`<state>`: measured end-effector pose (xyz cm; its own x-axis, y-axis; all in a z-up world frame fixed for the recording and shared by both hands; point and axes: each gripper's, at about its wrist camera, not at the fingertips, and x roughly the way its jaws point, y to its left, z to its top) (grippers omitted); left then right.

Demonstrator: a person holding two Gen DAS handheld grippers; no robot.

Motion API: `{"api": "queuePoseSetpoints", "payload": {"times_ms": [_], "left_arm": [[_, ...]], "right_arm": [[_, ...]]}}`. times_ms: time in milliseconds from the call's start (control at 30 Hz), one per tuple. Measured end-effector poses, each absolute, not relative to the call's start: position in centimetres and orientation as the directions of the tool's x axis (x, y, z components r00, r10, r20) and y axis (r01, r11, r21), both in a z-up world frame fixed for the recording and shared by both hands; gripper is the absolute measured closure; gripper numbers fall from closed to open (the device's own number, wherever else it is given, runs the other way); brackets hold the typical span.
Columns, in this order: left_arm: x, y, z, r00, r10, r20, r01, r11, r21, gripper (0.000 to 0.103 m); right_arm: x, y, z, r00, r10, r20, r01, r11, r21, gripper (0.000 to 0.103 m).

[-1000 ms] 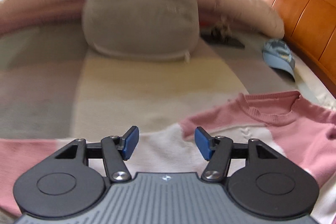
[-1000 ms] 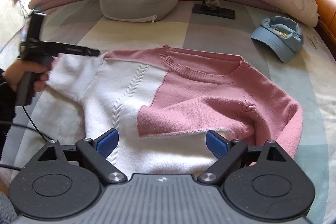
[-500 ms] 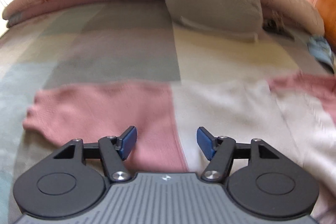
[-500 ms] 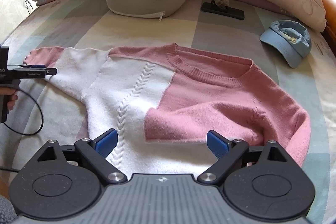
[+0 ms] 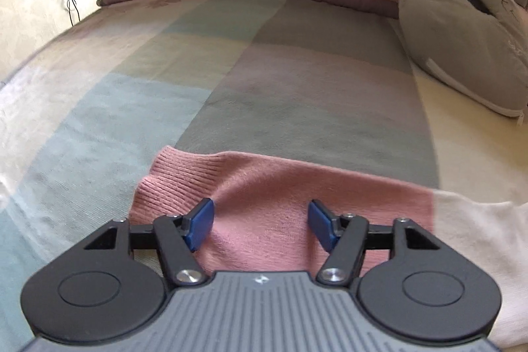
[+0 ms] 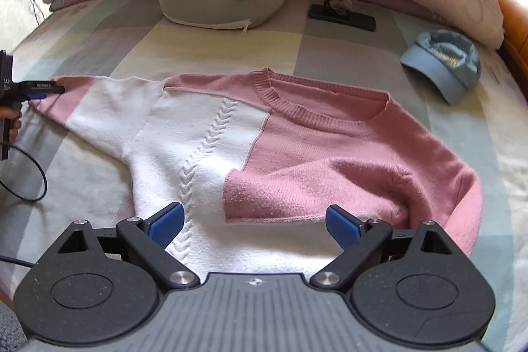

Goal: Fold clothes

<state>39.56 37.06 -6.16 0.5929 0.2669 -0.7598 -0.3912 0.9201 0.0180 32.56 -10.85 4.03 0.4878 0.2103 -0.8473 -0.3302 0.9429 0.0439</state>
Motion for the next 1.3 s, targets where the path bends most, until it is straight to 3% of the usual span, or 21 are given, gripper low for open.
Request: {"api": "queuePoseSetpoints", "payload": {"times_ms": [167,333,533,867,1033,1167,1300], "left_arm": [[39.8,31.8,-5.0,0.67,-0.015,-0.743,-0.154,0.975,-0.159,0.03],[40.7,26.0,-6.1,0.654,-0.11,-0.748,0.038,0.993,-0.113,0.027],[41.3,23.1,-6.5,0.618,0.047,-0.785,-0.057,0.998,0.016,0.023],[36.6,13.7,-2.7,0.619,-0.169,-0.767,0.125,0.985,-0.116,0.018],[35.4,8.4,-1.9,0.608,-0.267,-0.747,0.176,0.964,-0.201,0.018],[34.3,5.2,-1.7,0.595,-0.276,-0.754,0.213,0.96,-0.184,0.018],[33.2,3.9,-1.2,0.598,-0.255,-0.76,0.201,0.965,-0.165,0.018]], "right_arm": [[32.6,-9.8,4.4,0.491,0.207,-0.846,-0.368,0.93,0.015,0.005],[32.3,-9.8,5.0,0.503,0.198,-0.841,-0.378,0.926,-0.008,0.005],[31.3,-12.9,5.7,0.54,0.15,-0.828,-0.297,0.955,-0.021,0.004],[27.5,-23.0,3.1,0.543,-0.007,-0.839,0.004,1.0,-0.006,0.0],[26.9,-26.0,-0.5,0.484,0.064,-0.873,0.085,0.989,0.12,0.0],[28.0,-26.7,-1.8,0.493,0.138,-0.859,0.101,0.972,0.214,0.0],[29.3,-26.6,-4.2,0.421,0.067,-0.905,0.111,0.986,0.125,0.0]]}}
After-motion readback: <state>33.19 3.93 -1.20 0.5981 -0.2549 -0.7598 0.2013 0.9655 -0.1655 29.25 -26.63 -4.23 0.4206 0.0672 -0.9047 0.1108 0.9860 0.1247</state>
